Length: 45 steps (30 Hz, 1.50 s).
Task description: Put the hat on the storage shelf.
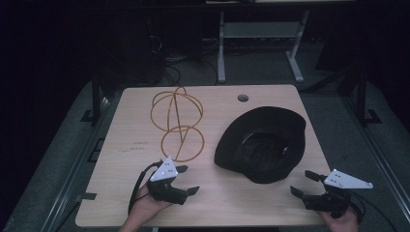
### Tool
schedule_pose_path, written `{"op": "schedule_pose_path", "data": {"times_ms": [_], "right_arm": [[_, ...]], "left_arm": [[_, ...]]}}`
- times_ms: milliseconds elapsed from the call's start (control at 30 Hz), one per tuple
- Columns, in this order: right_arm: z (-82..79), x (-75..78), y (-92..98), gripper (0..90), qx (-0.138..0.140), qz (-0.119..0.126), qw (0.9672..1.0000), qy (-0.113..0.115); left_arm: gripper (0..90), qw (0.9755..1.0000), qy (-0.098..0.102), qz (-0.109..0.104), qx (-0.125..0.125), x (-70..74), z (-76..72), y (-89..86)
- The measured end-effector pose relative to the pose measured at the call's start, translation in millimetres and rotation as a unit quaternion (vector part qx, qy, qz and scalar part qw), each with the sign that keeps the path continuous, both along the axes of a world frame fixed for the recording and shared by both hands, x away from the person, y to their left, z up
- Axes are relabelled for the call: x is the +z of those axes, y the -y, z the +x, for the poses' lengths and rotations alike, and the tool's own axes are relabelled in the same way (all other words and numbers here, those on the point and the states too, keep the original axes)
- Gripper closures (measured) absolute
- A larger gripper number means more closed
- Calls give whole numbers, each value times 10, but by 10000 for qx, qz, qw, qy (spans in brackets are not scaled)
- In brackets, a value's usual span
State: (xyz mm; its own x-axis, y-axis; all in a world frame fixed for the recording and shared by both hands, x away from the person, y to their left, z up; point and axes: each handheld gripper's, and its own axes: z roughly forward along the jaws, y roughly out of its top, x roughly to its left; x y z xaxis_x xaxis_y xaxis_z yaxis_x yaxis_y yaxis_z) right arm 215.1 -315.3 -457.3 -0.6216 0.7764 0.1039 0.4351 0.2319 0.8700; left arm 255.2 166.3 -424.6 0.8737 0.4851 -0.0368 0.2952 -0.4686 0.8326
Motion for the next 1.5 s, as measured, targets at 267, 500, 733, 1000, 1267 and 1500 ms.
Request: {"op": "schedule_pose_path", "data": {"times_ms": [267, 500, 733, 1000, 1267, 1500], "right_arm": [[3, -12, 2, 162, 8, 20, 10000, -55], [4, -17, 4, 162, 40, 5, 10000, -55], [4, -16, 19, 161, 47, 26, 10000, -38], [0, -12, 32, 162, 36, 25, 10000, -18], [-1, -13, 24, 162, 76, 17, 10000, -34], [3, -18, 1, 162, 137, 14, 9999, -52]], "left_arm": [[214, 9995, 114, 37, -306, 111, 66, 272], [216, 9975, 145, 147, -678, 189, 110, 577], [266, 9947, 121, 207, -998, 265, 170, 851], [329, 9926, 234, 414, -1114, 258, 279, 1104], [406, 9897, -96, 720, -1235, 157, 466, 1280], [634, 9864, 271, 866, -1368, 100, 451, 1354]]}}
